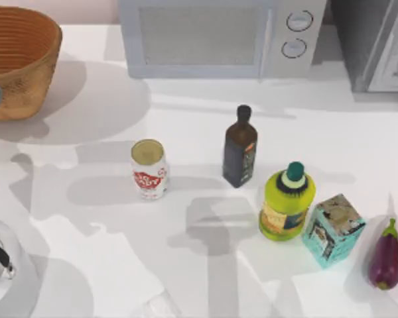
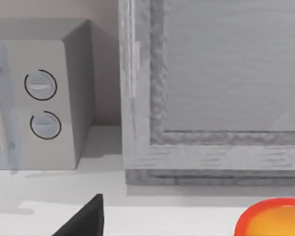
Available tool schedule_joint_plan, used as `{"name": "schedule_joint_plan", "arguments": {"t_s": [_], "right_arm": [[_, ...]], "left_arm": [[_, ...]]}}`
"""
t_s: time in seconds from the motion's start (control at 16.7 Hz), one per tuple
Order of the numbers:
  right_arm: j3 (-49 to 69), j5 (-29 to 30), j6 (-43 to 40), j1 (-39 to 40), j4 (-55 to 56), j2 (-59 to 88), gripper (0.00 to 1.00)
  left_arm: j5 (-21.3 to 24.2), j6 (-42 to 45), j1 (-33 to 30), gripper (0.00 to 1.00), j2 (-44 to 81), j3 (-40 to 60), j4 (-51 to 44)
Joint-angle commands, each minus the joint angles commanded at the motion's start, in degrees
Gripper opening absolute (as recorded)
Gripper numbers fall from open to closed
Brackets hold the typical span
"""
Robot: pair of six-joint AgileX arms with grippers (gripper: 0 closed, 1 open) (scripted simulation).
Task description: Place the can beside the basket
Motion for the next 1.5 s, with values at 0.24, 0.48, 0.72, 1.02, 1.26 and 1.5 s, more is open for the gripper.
{"name": "schedule_joint_plan", "arguments": {"t_s": [0.24,0.48,0.72,1.02,1.26,1.5], "right_arm": [[0.0,0.0,0.0,0.0,0.0,0.0,1.0],[0.0,0.0,0.0,0.0,0.0,0.0,1.0],[0.0,0.0,0.0,0.0,0.0,0.0,1.0],[0.0,0.0,0.0,0.0,0.0,0.0,1.0],[0.0,0.0,0.0,0.0,0.0,0.0,1.0],[0.0,0.0,0.0,0.0,0.0,0.0,1.0]], "left_arm": [[-2.4,-8.1,-3.5,0.0,-5.9,6.8,3.0],[-4.5,-26.0,-11.5,0.0,-9.8,15.0,3.9],[-3.8,-49.8,-23.3,0.0,-7.3,18.8,0.8],[-1.0,-76.0,-38.2,0.0,0.6,19.0,-5.1],[0.3,-87.1,-44.3,0.0,7.1,17.6,-8.7],[0.1,-89.2,-44.3,0.0,9.0,16.7,-9.6]]}}
